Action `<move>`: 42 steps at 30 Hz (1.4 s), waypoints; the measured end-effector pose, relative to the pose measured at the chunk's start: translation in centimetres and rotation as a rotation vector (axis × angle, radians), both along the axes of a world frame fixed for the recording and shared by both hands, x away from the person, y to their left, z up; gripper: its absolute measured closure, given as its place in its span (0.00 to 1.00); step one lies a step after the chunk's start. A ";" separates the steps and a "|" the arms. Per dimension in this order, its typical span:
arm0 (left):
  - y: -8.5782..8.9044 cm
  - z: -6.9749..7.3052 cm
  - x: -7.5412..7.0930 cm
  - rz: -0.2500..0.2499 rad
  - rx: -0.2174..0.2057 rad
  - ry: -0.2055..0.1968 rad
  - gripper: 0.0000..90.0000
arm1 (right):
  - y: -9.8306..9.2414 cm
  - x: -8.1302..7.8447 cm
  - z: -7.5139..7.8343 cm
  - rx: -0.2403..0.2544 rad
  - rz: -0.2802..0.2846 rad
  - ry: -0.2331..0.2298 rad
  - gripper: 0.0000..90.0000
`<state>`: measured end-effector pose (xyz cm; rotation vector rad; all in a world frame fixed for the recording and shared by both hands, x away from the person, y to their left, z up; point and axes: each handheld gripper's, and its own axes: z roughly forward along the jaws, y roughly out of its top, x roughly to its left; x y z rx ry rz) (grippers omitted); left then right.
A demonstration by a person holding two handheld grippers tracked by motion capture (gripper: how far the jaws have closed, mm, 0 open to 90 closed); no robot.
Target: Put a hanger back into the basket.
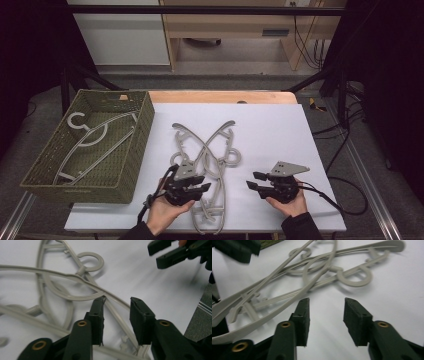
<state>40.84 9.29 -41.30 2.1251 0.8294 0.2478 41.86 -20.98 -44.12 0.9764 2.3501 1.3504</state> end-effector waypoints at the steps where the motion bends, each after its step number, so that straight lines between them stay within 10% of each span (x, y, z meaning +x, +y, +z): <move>1: -0.8 -0.4 0.1 -0.004 -0.002 0.022 0.63 | -0.7 0.2 0.2 0.008 -0.029 -0.010 0.55; 11: -5.7 -4.4 0.3 -0.025 0.125 0.097 0.49 | -2.8 0.5 0.8 0.056 -0.154 -0.055 0.38; 26: -6.9 -5.4 -0.7 -0.015 0.135 0.121 0.50 | -3.1 0.6 0.8 0.048 -0.150 -0.048 0.35; 42: -5.6 -5.1 -0.9 -0.069 0.193 0.142 0.85 | -3.1 0.5 0.9 0.046 -0.157 -0.046 0.34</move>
